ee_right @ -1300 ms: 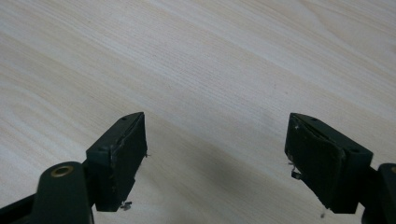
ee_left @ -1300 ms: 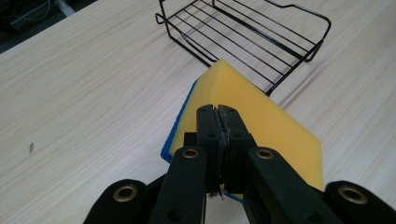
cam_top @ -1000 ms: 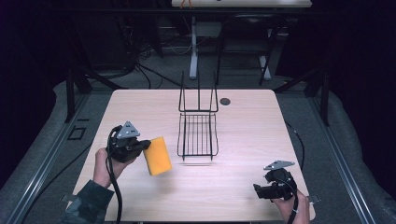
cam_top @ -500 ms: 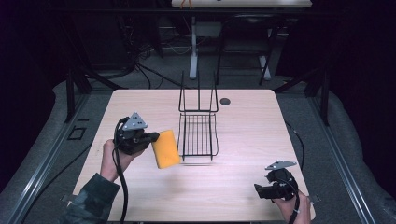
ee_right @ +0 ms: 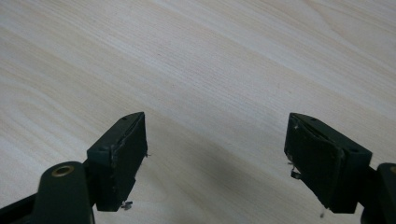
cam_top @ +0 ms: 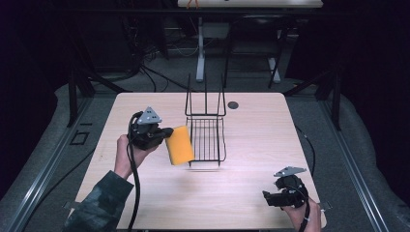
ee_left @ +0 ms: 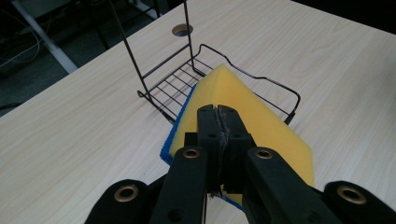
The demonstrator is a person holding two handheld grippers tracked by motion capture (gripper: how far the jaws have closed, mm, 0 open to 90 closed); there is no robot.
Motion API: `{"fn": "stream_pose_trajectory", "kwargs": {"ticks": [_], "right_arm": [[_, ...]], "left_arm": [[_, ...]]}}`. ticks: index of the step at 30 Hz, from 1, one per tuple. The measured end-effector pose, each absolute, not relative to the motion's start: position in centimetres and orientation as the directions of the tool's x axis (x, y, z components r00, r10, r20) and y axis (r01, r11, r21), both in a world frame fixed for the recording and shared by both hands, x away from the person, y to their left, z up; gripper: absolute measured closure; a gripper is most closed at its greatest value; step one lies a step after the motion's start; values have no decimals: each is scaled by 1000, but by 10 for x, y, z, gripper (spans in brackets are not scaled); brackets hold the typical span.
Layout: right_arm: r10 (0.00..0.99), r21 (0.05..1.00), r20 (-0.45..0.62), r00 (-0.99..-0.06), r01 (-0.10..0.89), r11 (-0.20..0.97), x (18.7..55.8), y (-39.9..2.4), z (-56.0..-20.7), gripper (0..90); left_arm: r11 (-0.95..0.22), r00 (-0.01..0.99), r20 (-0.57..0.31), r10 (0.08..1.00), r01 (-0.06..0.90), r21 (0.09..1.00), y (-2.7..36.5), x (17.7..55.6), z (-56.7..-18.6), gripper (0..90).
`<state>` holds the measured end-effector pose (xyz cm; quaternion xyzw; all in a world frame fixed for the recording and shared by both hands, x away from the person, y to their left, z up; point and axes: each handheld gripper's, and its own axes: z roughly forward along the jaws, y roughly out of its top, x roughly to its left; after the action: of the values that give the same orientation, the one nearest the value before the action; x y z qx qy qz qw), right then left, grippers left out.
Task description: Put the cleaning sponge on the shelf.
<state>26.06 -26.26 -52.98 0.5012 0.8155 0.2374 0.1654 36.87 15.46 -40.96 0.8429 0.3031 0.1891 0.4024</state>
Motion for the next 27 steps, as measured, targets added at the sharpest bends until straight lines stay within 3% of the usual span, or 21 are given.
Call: {"fn": "stream_pose_trajectory", "kwargs": {"ticks": [11,27], "right_arm": [[894,561,-33,-447,732,387,260,-263,-529,204],[893,558,-30,-448,734,387,260,-262,-530,200]], "left_arm": [[-470,743,62,666,353,809,137,379,-416,893],[-350,707,-82,702,442,826,125,418,-452,894]]}}
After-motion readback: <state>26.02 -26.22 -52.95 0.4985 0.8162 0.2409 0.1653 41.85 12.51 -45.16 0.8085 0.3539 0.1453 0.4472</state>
